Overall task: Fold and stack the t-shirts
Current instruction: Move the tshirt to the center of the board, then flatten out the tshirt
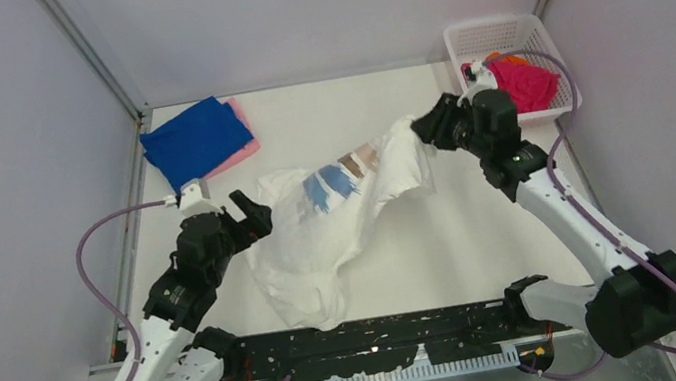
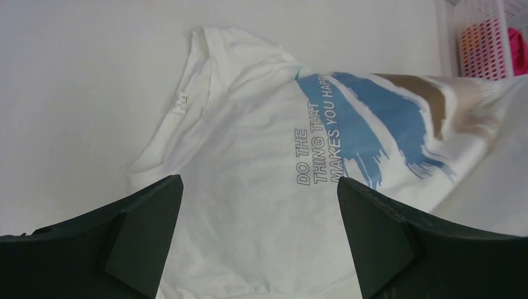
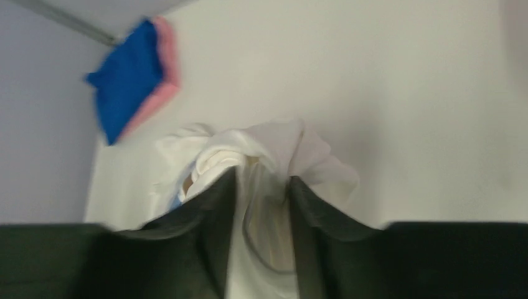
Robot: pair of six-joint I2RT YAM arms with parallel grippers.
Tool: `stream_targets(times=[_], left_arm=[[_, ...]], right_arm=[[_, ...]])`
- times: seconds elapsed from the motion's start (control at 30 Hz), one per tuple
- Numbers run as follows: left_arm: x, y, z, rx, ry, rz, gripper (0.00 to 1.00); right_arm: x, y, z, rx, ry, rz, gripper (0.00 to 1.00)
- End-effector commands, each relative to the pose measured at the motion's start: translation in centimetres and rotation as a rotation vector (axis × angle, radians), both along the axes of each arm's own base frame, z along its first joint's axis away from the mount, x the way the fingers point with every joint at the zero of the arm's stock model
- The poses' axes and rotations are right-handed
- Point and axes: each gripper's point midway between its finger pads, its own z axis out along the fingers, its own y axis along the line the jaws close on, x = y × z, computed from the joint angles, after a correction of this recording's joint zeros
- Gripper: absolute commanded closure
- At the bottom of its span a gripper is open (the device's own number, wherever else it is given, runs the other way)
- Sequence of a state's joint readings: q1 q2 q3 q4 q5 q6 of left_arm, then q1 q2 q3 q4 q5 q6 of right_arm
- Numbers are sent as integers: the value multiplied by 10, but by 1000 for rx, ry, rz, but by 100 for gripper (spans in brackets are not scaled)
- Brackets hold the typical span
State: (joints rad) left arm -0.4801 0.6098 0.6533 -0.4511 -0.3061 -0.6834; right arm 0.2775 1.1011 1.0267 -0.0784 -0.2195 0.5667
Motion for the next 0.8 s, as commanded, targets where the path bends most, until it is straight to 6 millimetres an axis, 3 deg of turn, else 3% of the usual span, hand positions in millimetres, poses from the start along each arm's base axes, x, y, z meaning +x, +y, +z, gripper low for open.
stream_targets(times=[0.0, 0.07, 0.1, 0.2, 0.27, 0.4, 0.47, 0.53, 0.57, 0.63, 0.7, 0.77], left_arm=[[-3, -15, -57, 16, 212, -41, 0], [-5, -25, -78, 20, 300, -76, 0], [-5, -29, -88, 18, 337, -89, 0], [-7, -44, -110, -1, 430, -136, 0], [-8, -46, -122, 9, 484, -140, 0], [-5, -49, -139, 21, 534, -137, 0], [3, -55, -142, 27, 548, -152, 0], [14, -64, -145, 38, 555, -179, 0], [21, -67, -146, 43, 560, -182, 0], [34, -71, -151, 51, 594, -174, 1], [42, -70, -163, 71, 667, -161, 8], [50, -65, -170, 114, 706, -125, 12]], right_arm=[[-6, -109, -188, -303, 481, -459, 45], [-19, -140, -216, -399, 594, -563, 28], [-22, -149, -218, -431, 615, -599, 24], [-27, -169, -205, -516, 621, -675, 5], [-26, -169, -194, -518, 585, -667, 3], [-30, -159, -194, -495, 555, -592, 5], [-29, -141, -199, -458, 536, -492, 4], [-25, -113, -201, -399, 499, -337, 5], [-23, -89, -199, -335, 463, -211, 5], [-23, -66, -200, -275, 440, -98, 5], [-24, -64, -204, -270, 458, -91, 4], [-24, -76, -208, -303, 478, -145, 4]])
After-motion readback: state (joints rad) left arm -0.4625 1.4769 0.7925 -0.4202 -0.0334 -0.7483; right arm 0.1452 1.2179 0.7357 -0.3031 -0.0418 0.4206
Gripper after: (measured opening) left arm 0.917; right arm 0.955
